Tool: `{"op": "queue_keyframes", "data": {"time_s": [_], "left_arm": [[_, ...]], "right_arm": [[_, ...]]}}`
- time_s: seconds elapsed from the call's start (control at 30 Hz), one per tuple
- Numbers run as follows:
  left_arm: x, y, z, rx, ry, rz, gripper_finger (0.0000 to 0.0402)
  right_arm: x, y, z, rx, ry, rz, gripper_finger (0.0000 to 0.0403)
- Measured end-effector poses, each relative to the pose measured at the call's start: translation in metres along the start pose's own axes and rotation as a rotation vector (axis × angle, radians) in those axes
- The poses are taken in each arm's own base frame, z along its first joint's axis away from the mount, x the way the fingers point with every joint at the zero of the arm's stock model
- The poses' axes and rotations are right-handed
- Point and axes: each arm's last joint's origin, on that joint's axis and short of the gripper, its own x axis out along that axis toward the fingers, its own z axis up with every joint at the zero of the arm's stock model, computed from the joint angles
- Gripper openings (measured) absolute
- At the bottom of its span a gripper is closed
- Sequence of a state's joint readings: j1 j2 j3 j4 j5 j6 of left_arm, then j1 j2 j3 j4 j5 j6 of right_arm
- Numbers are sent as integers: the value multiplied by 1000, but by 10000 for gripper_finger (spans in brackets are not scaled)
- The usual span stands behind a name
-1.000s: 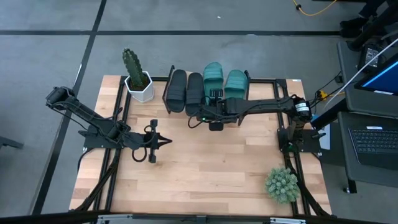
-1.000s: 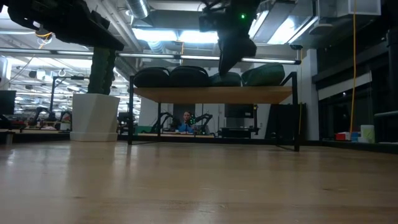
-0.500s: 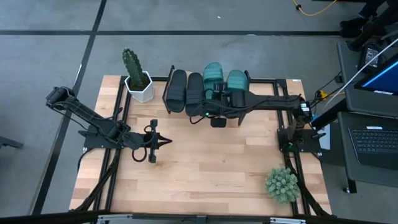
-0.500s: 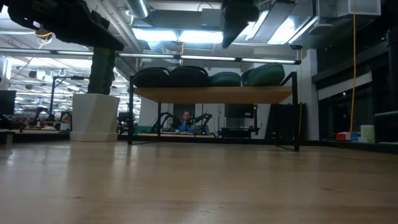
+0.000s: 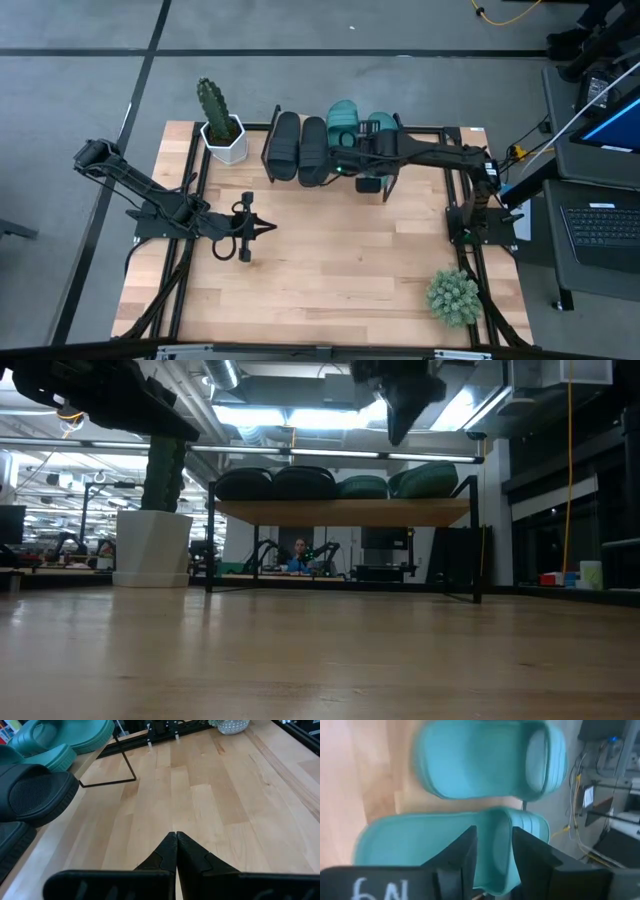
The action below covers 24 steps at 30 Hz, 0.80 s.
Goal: Pick and place slides into the shelf
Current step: Adjust the green slides on the shelf
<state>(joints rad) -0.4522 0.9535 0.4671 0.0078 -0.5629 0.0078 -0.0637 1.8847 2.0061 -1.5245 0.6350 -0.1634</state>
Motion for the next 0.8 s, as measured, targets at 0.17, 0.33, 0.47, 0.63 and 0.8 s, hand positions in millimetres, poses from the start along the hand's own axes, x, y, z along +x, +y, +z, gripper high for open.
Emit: {"op": "queue_keyframes", "data": {"time_s": [0.17, 0.33, 0.47, 0.63, 0.8], "left_arm": [[0, 0, 0, 4, 0, 0, 0], [0, 0, 0, 22, 0, 0, 0], [0, 0, 0, 29, 0, 0, 0], [0, 0, 0, 28, 0, -1, 0], [0, 0, 0, 29, 0, -1, 0]], "right_arm": [[16, -10, -4, 0, 50, 1, 124], [28, -17, -8, 16, 95, 4, 124], [34, -24, -11, 37, 114, 4, 124], [39, -30, -15, 72, 139, 18, 124], [39, -30, -15, 72, 136, 52, 114]]}}
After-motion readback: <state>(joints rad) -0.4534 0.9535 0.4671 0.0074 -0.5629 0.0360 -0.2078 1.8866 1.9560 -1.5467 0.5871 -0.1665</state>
